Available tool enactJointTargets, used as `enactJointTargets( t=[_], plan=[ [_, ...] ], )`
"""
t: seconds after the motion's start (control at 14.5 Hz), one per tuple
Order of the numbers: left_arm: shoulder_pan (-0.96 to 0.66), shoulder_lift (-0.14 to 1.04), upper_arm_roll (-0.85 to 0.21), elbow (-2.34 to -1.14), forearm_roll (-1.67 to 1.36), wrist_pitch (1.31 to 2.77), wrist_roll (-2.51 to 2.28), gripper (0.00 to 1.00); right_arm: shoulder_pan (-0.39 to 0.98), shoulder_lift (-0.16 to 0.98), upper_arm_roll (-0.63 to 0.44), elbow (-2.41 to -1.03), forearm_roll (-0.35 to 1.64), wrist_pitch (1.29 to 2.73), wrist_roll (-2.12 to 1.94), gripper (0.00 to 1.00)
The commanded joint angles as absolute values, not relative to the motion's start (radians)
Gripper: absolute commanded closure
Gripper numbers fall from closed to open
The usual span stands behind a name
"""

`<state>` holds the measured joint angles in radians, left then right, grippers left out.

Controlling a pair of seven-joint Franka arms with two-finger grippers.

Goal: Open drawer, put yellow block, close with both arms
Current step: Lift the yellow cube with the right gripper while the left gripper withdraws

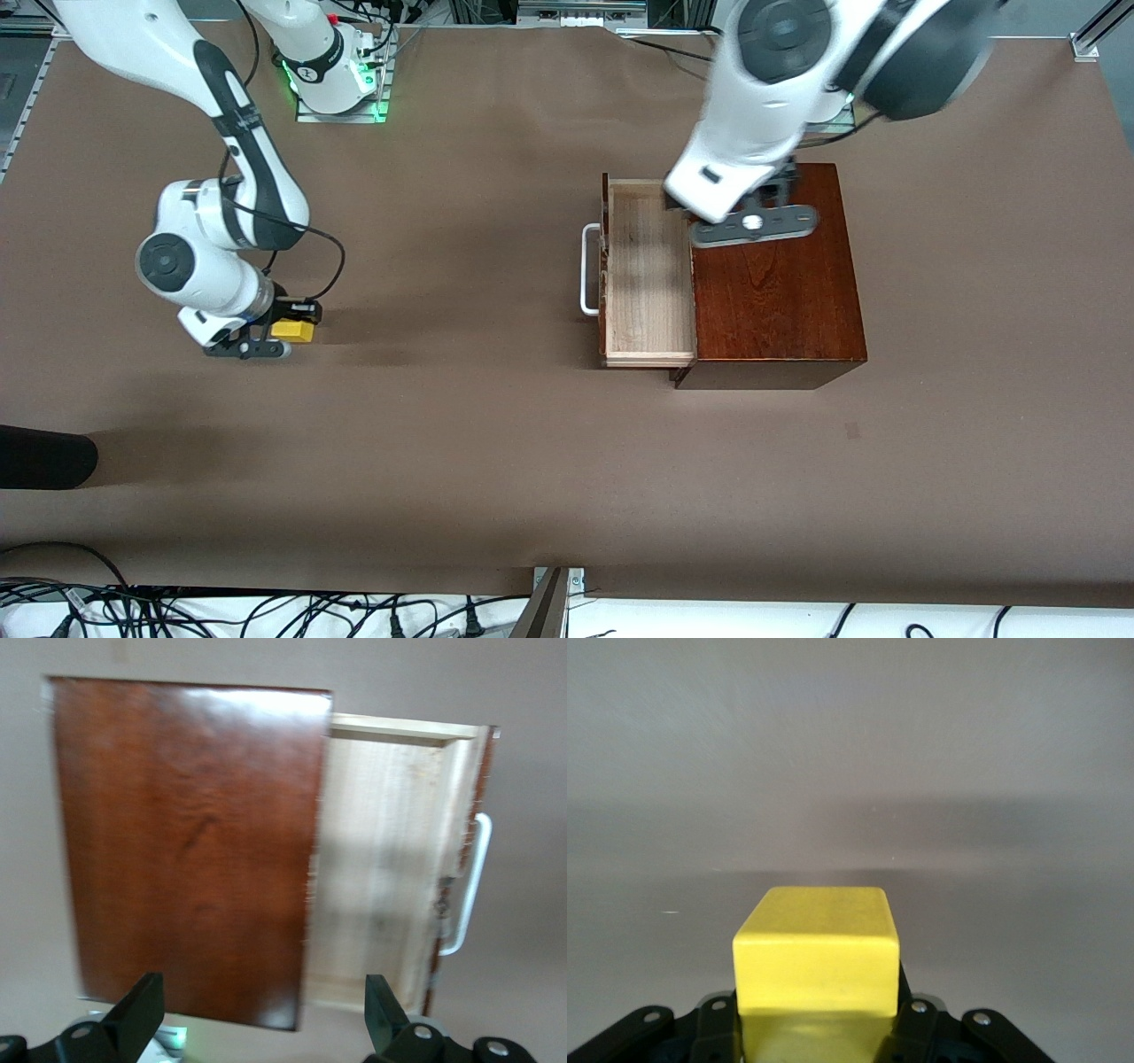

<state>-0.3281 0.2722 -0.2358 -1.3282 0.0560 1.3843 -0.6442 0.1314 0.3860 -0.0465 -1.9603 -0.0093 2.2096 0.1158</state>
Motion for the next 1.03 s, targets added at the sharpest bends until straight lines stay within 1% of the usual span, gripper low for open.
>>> enactJointTargets(
  t=[0.0, 0.21, 0.41, 0.62, 0.76, 0.83, 0.96],
  plan=[
    [-0.240, 0.161, -0.239, -1.413, 0.011, 1.333, -0.504, 0.00, 0.172, 0.390, -0.038, -1.751, -0.003, 2.012, 0.181, 1.00],
    [-0.187, 0.101, -0.189, -1.449, -0.001, 1.316, -0.372, 0.00, 0.227, 0.402, -0.038, -1.581, 0.015, 1.844, 0.250, 1.00],
    [-0.184, 0.019, -0.079, -1.528, -0.031, 1.322, -0.255, 0.00, 0.297, 0.423, -0.038, -1.456, 0.078, 1.750, 0.366, 1.00],
    [-0.184, -0.032, -0.006, -1.581, -0.031, 1.342, -0.192, 0.00, 0.421, 0.428, -0.038, -1.401, 0.080, 1.744, 0.567, 1.00],
    [-0.184, -0.058, 0.029, -1.630, -0.032, 1.379, -0.157, 0.00, 0.495, 0.454, -0.038, -1.347, 0.080, 1.743, 0.706, 1.00],
    [-0.184, -0.070, 0.040, -1.652, -0.032, 1.394, -0.144, 0.00, 0.529, 0.477, -0.038, -1.316, 0.080, 1.743, 0.777, 1.00],
    [-0.184, -0.075, 0.041, -1.655, -0.032, 1.397, -0.144, 0.00, 0.601, 0.514, -0.038, -1.275, 0.080, 1.747, 0.904, 1.00]
  ],
)
